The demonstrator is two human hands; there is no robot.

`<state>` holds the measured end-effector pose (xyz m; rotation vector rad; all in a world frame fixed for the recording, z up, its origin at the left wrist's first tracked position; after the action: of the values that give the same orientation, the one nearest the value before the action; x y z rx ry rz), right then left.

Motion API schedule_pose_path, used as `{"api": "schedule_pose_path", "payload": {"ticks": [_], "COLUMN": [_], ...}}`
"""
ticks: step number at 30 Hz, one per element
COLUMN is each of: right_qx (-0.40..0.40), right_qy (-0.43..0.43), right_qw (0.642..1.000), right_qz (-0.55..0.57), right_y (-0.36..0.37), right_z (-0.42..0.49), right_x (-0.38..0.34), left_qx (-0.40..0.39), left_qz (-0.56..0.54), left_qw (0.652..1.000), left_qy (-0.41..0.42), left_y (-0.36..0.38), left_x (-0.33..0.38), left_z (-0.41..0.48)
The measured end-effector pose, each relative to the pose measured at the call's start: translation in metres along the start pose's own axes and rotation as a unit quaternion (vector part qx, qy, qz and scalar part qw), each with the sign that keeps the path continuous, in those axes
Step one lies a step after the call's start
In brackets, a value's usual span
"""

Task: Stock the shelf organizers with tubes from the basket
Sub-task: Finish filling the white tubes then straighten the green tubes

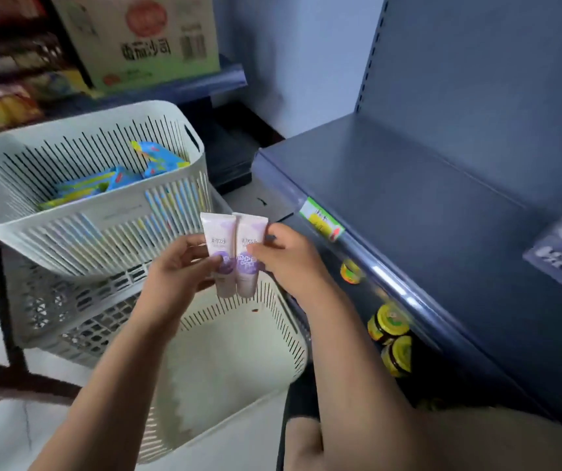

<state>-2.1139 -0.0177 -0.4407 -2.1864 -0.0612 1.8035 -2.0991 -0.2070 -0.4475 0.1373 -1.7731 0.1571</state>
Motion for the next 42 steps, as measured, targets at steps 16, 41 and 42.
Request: {"api": "schedule_pose_path", "payload": {"ticks": [16, 41, 42], "right_qx": [0.312, 0.504, 0.499], "right_qy": [-0.117, -0.076, -0.077], "right_qw": [0.939, 0.81, 0.809], "right_qz": [0.084, -0.289, -0.302], "right_y": [-0.31, -0.498, -0.499], "right_z": [-0.171, -0.164, -0.157], "right_x": [-0.127, -0.121, -0.119], "left_qx": [-0.269, -0.374, -0.379], "left_qz": [-0.098, -0.002, -0.001], "left_qw": [0.938, 0.888, 0.887], "left_qy": [0.198, 0.268, 0.262], "left_y": [0.222, 0.451, 0.457], "left_x": [0.194, 0.159, 0.157], "left_z": [-0.161, -0.137, -0.134]}}
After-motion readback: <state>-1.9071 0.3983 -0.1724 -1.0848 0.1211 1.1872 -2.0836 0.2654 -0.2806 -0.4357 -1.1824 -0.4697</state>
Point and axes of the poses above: each hand's wrist, its own z-axis towards the middle knuckle, its own y-axis out of the palm, x = y × z, the point moved 7 cm from there along z, towards the middle knuckle, and after that the axes turned 11 degrees about x, right-handed, at the moved point
